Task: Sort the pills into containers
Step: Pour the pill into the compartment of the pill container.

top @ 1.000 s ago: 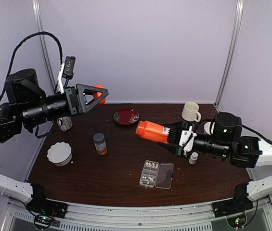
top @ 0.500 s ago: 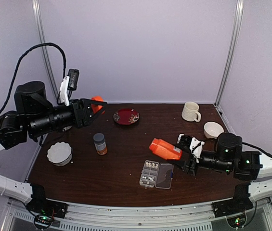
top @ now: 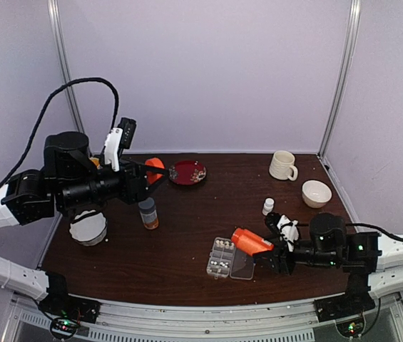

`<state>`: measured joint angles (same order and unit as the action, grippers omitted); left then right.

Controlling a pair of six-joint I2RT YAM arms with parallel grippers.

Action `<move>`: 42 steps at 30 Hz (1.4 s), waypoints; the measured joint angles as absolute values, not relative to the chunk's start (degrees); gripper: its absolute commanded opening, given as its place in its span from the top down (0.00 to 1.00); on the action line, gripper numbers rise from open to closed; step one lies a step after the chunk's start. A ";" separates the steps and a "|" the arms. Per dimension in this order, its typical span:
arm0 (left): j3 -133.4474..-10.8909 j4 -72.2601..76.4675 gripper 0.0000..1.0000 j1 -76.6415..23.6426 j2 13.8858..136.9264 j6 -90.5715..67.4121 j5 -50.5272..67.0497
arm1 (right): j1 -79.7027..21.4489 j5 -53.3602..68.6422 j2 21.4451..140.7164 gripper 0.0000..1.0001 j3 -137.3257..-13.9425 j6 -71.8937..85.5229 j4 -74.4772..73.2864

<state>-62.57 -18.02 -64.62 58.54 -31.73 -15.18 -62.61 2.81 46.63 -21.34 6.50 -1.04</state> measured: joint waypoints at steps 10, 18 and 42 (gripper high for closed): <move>-60.64 -18.02 0.84 -64.62 61.45 -30.94 -14.55 | -61.60 3.42 57.14 1.00 -22.72 11.00 -2.96; -59.35 -18.02 0.84 -64.62 61.52 -30.92 -14.33 | -61.56 5.19 59.77 1.00 -24.25 11.20 -2.74; -59.33 -18.04 0.85 -64.62 62.72 -29.39 -14.00 | -61.30 5.87 65.71 1.00 -31.40 10.81 -9.08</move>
